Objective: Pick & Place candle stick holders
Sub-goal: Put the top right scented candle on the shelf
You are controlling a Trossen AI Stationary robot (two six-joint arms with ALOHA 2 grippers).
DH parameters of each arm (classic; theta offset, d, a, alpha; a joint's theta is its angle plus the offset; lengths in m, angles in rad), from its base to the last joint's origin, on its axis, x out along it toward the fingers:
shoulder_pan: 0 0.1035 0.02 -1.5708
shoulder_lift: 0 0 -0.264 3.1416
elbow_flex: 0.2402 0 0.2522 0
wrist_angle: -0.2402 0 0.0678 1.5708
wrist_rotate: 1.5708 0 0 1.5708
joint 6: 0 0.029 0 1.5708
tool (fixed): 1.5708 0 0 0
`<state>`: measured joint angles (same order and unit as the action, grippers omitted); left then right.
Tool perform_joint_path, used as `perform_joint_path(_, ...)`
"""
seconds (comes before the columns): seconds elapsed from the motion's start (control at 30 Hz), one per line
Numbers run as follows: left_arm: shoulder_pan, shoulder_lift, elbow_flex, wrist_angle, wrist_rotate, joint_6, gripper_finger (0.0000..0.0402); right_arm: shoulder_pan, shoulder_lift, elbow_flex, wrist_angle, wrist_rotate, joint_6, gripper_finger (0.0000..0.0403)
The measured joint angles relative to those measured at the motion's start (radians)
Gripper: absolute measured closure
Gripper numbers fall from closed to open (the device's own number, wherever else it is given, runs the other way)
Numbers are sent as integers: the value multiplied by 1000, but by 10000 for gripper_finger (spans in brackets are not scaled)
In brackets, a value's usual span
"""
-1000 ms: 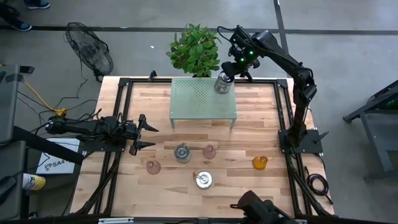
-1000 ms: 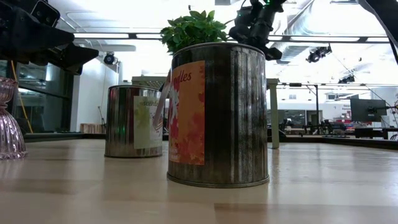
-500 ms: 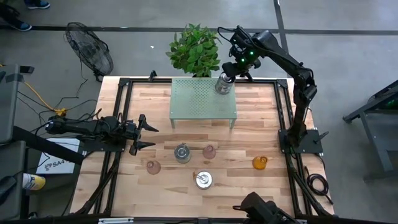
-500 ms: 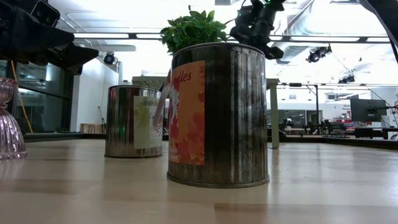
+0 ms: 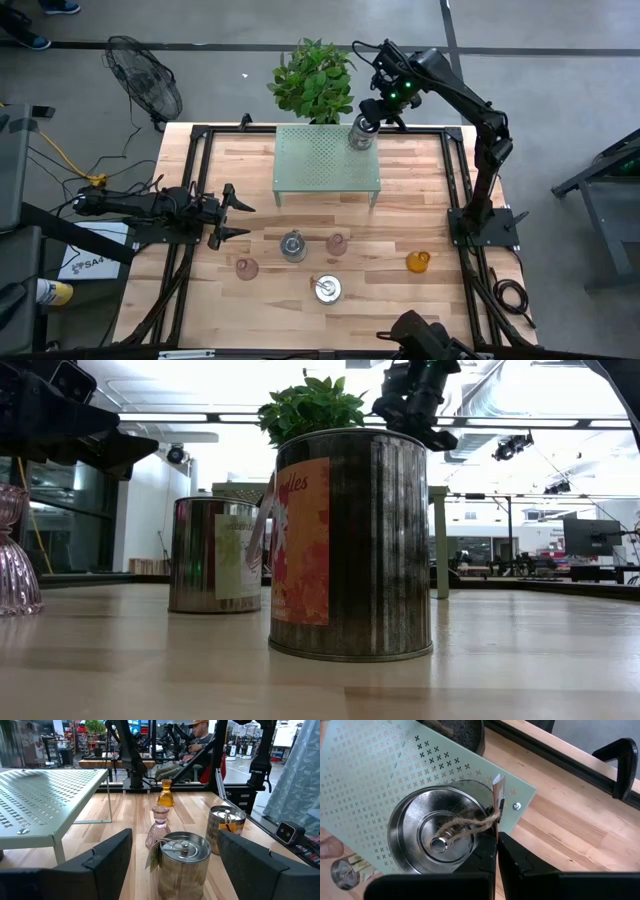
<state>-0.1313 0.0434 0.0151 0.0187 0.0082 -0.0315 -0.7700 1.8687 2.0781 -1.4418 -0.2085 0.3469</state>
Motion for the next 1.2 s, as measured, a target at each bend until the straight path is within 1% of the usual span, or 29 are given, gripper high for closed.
perform_joint_path(0.33, 0, 0, 0, 0, 0, 0, 114, 0, 0, 0, 17, 2, -7, 403)
perform_joint_path(0.6, 0, 0, 0, 0, 0, 0, 114, -1, 0, 0, 18, 30, -8, 403)
perform_joint_path(1.2, 0, 0, 0, 0, 0, 0, 114, -1, 0, 2, 18, 30, -7, 403)
